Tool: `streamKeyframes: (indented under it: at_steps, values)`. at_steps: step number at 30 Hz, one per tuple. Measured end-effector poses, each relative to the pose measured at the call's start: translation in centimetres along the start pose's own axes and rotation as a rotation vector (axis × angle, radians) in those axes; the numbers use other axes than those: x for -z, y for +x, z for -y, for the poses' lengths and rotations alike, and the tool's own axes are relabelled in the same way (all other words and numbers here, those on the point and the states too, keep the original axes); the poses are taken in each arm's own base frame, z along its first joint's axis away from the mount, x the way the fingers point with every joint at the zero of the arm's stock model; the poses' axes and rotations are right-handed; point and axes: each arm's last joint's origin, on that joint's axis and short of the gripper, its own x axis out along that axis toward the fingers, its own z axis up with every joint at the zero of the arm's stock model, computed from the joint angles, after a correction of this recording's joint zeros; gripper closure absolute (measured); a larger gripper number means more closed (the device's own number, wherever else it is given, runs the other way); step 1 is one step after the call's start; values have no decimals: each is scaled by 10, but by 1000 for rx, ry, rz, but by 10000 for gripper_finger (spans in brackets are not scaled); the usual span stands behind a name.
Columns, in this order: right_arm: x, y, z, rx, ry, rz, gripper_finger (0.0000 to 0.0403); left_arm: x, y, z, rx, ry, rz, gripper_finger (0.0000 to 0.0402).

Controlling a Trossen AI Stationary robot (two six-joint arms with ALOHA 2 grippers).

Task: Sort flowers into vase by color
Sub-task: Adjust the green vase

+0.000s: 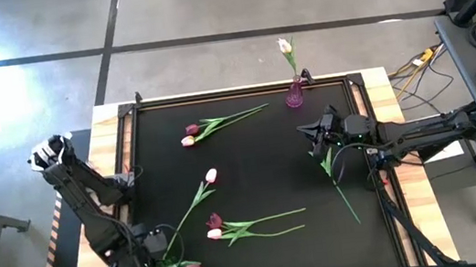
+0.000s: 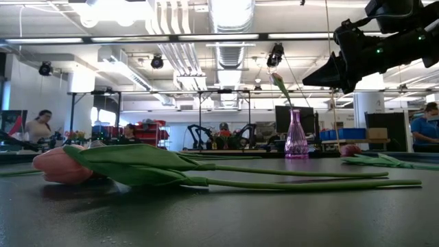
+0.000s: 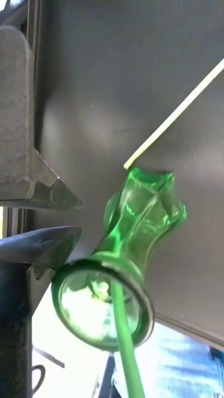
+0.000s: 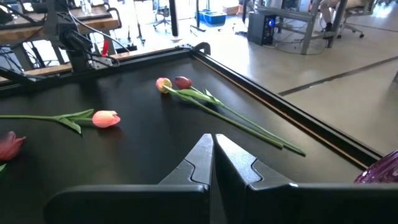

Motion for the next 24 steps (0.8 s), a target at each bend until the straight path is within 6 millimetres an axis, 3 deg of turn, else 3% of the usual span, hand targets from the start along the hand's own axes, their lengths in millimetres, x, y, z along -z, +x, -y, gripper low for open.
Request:
streamKeyframes:
  at_steps: [24]
  values:
    - [0, 0, 0, 1, 0, 0, 394, -3, 35, -12, 80, -53, 214, 365]
